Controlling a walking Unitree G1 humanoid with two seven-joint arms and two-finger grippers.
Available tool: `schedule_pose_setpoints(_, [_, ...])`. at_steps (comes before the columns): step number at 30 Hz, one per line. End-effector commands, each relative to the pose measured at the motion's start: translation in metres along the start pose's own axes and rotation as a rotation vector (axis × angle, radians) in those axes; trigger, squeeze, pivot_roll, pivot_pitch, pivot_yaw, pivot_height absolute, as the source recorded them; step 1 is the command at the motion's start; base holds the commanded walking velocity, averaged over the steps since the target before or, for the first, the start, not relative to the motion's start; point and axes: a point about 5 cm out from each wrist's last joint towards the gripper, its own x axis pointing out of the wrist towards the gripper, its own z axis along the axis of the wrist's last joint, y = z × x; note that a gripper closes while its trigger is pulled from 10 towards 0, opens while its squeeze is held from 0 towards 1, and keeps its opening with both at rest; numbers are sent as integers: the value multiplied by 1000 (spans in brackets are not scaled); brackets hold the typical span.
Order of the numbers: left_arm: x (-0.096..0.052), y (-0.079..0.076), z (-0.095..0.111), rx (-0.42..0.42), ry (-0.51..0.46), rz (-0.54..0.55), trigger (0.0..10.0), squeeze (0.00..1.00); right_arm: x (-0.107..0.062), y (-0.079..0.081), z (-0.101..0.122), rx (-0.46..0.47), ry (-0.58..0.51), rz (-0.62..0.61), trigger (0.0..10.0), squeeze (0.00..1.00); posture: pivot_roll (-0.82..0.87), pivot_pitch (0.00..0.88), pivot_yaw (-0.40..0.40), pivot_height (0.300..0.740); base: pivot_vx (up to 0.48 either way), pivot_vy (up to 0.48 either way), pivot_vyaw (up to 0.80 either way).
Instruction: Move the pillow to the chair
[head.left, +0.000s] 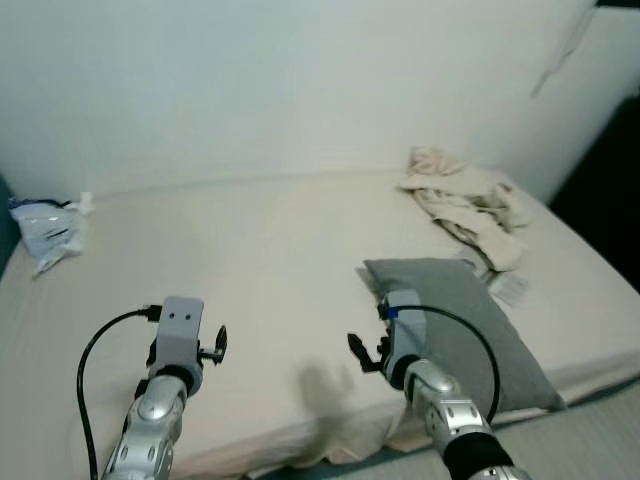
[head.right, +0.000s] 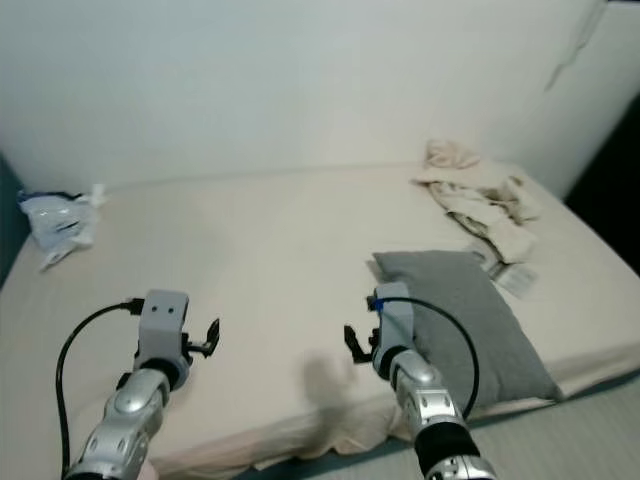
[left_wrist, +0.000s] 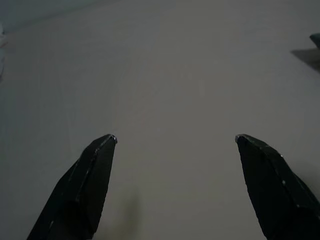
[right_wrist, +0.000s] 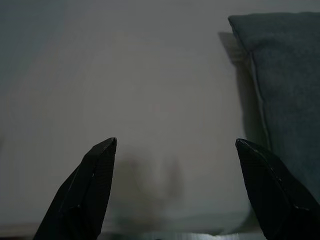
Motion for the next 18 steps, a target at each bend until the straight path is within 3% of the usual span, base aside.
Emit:
schedule_pose_setpoints(1, [-2, 2, -6, -19, 28, 12, 10000, 0, 1, 5, -5, -16, 13, 13, 10000, 0, 66, 81, -52, 740, 0, 0, 0])
schedule_pose_setpoints(7, [-2, 2, -7, -45, 32, 27, 10000, 0, 0, 5, -3, 3, -2, 19, 10000, 0, 63, 85, -50, 740, 0, 0, 0])
schedule_pose_setpoints(18, [-3, 1, -6, -50, 33, 25, 10000, 0, -1, 5, -4, 7, -5, 24, 10000, 0, 61, 85, -47, 740, 0, -352, 0])
